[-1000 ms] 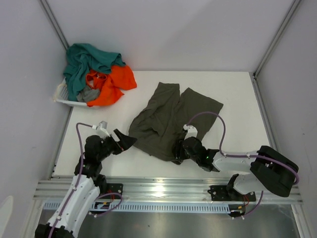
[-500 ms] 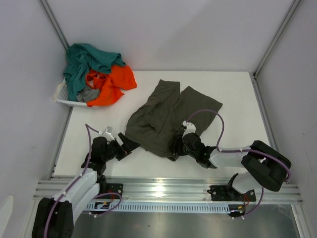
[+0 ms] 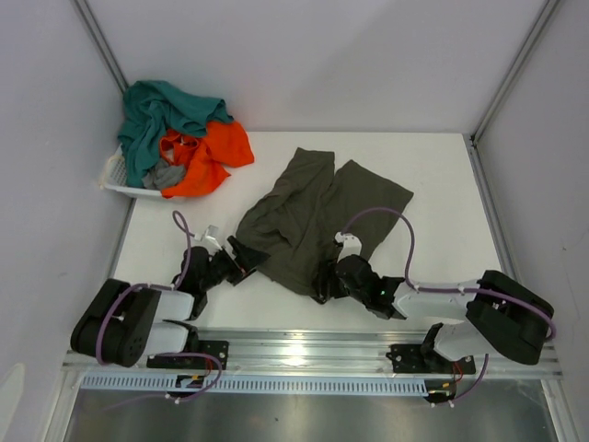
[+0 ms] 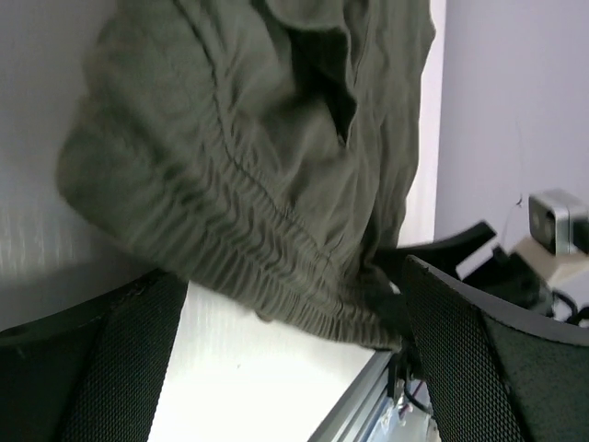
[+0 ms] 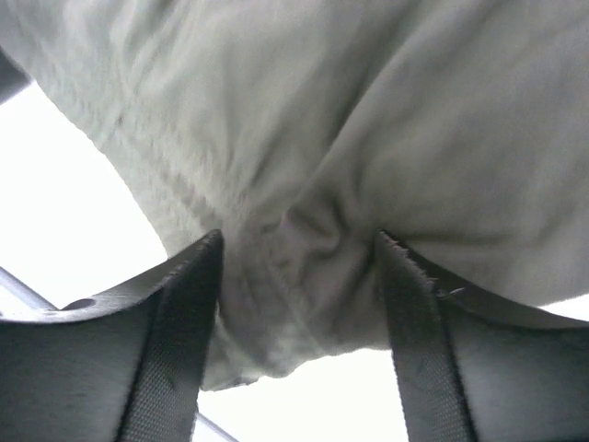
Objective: Fold and stack the shorts
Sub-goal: Flatten the shorts out
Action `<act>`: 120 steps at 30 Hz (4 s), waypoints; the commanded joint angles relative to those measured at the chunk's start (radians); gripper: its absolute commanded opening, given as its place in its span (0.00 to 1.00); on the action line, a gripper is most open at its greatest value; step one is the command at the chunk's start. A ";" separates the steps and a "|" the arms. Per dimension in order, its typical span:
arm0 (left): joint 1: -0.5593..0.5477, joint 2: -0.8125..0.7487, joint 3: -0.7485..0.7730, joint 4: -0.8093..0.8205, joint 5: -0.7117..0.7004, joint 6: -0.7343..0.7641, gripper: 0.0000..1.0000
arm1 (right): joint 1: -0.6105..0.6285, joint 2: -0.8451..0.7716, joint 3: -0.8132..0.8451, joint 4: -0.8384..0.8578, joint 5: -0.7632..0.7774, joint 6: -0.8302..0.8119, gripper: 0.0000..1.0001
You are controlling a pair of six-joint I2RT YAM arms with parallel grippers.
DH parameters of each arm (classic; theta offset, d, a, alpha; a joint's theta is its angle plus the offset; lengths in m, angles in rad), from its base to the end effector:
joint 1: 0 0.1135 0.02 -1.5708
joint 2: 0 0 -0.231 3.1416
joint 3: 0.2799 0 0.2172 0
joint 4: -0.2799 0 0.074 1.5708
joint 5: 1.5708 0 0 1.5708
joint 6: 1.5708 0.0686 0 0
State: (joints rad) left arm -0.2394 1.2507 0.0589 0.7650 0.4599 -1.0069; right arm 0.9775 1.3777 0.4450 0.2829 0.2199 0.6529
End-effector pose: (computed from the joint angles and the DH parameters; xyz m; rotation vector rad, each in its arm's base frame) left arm 0.1906 -0.0779 0.1050 -0.5059 2.1207 -1.2198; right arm 0.1580 0.2076 0.1230 -0.2452 2.2699 0.6506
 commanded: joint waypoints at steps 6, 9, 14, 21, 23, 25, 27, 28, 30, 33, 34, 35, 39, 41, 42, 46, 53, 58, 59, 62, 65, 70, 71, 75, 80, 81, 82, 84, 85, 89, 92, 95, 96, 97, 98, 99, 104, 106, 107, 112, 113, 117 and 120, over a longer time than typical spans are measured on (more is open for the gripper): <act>-0.011 0.162 -0.022 0.402 0.009 -0.073 0.99 | 0.162 -0.190 0.040 -0.276 0.220 -0.050 0.77; -0.011 0.150 -0.013 0.381 0.003 -0.065 0.99 | 0.226 -0.248 0.035 -0.339 0.298 -0.058 0.77; -0.011 0.058 0.005 0.249 -0.026 -0.032 0.99 | 0.354 -0.240 0.066 -0.424 0.429 -0.088 0.77; -0.011 -0.075 0.061 0.022 -0.064 0.021 0.99 | 0.414 -0.013 0.216 -0.574 0.593 -0.093 0.78; -0.011 -0.079 0.078 -0.010 -0.067 0.030 0.99 | 0.412 0.059 0.274 -0.588 0.621 -0.107 0.78; -0.011 -0.060 0.084 -0.006 -0.063 0.031 0.99 | 0.408 0.098 0.322 -0.599 0.636 -0.130 0.77; -0.011 -0.042 0.082 0.022 -0.063 0.030 0.99 | 0.405 0.153 0.351 -0.629 0.663 -0.136 0.76; -0.011 -0.025 0.084 0.034 -0.063 0.028 0.99 | 0.403 0.168 0.374 -0.639 0.676 -0.139 0.74; -0.011 -0.011 0.081 0.057 -0.069 0.028 0.99 | 0.406 0.202 0.391 -0.646 0.690 -0.153 0.72; -0.011 0.007 0.087 0.068 -0.073 0.030 0.99 | 0.406 0.225 0.409 -0.634 0.681 -0.190 0.54; -0.011 0.009 0.091 0.068 -0.073 0.028 0.99 | 0.406 0.231 0.411 -0.634 0.676 -0.194 0.49; -0.011 0.012 0.093 0.069 -0.076 0.030 0.99 | 0.406 0.236 0.412 -0.636 0.677 -0.197 0.43; -0.011 0.003 0.116 0.051 -0.108 0.037 0.99 | 0.411 0.236 0.390 -0.630 0.659 -0.176 0.00; -0.011 -0.007 0.124 0.034 -0.116 0.039 0.99 | 0.417 0.233 0.374 -0.619 0.648 -0.158 0.00; -0.011 -0.008 0.140 0.028 -0.121 0.040 0.99 | 0.420 0.234 0.362 -0.617 0.641 -0.150 0.00; -0.008 -0.011 0.195 -0.035 -0.162 0.053 0.99 | 0.444 0.245 0.336 -0.607 0.636 -0.115 0.00; 0.037 0.056 0.245 -0.073 -0.213 0.056 0.99 | 0.483 0.244 0.330 -0.620 0.647 -0.076 0.00; 0.051 0.087 0.280 -0.157 -0.280 0.083 0.99 | 0.501 0.233 0.333 -0.643 0.659 -0.062 0.00; 0.049 0.078 0.289 -0.186 -0.300 0.088 0.99 | 0.501 0.231 0.336 -0.649 0.668 -0.053 0.00; 0.049 0.017 0.265 -0.280 -0.398 0.096 0.99 | 0.501 0.225 0.336 -0.659 0.677 -0.050 0.00; 0.057 -0.046 0.249 -0.343 -0.483 0.120 0.99 | 0.504 0.218 0.333 -0.657 0.670 -0.049 0.00; 0.121 -0.089 0.318 -0.454 -0.488 0.151 0.99 | 0.526 0.236 0.327 -0.623 0.654 -0.049 0.00; 0.132 -0.089 0.334 -0.475 -0.481 0.151 0.99 | 0.539 0.245 0.333 -0.623 0.656 -0.047 0.00; 0.158 -0.091 0.361 -0.495 -0.448 0.181 0.99 | 0.561 0.310 0.385 -0.625 0.647 -0.045 0.00; 0.158 -0.221 0.343 -0.559 -0.417 0.208 0.99 | 0.570 0.377 0.484 -0.567 0.580 -0.123 0.16; 0.158 -0.250 0.341 -0.604 -0.414 0.215 0.99 | 0.570 0.373 0.486 -0.517 0.557 -0.142 0.19; 0.155 -0.310 0.346 -0.630 -0.406 0.224 0.99 | 0.569 0.363 0.483 -0.493 0.515 -0.166 0.25; 0.153 -0.367 0.346 -0.705 -0.403 0.249 0.99 | 0.564 0.305 0.454 -0.421 0.471 -0.188 0.29; 0.155 -0.394 0.343 -0.723 -0.402 0.254 0.99 | 0.557 0.279 0.439 -0.392 0.411 -0.197 0.35; 0.150 -0.511 0.334 -0.783 -0.359 0.272 0.99 | 0.507 0.121 0.365 -0.260 0.224 -0.249 0.55; 0.100 -0.549 0.326 -0.817 -0.358 0.269 0.99 | 0.443 -0.004 0.366 -0.303 0.185 -0.249 0.70; -0.064 -0.634 0.285 -0.864 -0.496 0.243 0.99 | 0.267 -0.147 0.347 -0.385 0.106 -0.223 0.72; -0.151 -0.687 0.269 -0.880 -0.571 0.235 0.99 | 0.212 -0.220 0.321 -0.405 0.054 -0.211 0.72; -0.188 -0.710 0.259 -0.897 -0.596 0.226 0.99 | 0.097 -0.254 0.307 -0.415 0.032 -0.202 0.72; -0.217 -0.730 0.262 -0.935 -0.618 0.214 0.99 | 0.037 -0.285 0.298 -0.427 0.007 -0.193 0.72; -0.275 -0.758 0.259 -0.951 -0.647 0.209 0.99 | -0.023 -0.339 0.279 -0.451 -0.052 -0.176 0.72; -0.547 -0.737 0.272 -1.044 -0.815 0.205 0.99 | -0.442 -0.430 0.230 -0.472 -0.247 -0.108 0.71; -0.633 -0.661 0.294 -1.063 -0.941 0.191 0.99 | -0.581 -0.393 0.233 -0.458 -0.356 -0.098 0.70; -0.708 -0.624 0.300 -1.081 -0.979 0.186 0.99 | -0.614 -0.372 0.241 -0.464 -0.369 -0.093 0.69; -0.869 -0.358 0.449 -1.196 -1.121 0.137 0.99 | -0.740 -0.234 0.285 -0.433 -0.418 -0.082 0.68; -0.911 -0.264 0.470 -1.223 -1.160 0.125 0.99 | -0.750 -0.197 0.299 -0.429 -0.413 -0.090 0.67; -1.017 -0.085 0.628 -1.377 -1.260 0.038 0.99 | -0.792 -0.126 0.307 -0.426 -0.350 -0.090 0.65; -1.089 -0.028 0.706 -1.441 -1.287 0.011 0.99 | -0.819 -0.088 0.287 -0.398 -0.346 -0.088 0.57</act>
State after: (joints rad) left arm -1.2709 1.1934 0.6647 -0.5556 -0.7094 -0.9249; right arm 0.1844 1.2633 0.7017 -0.1555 -0.1295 0.5514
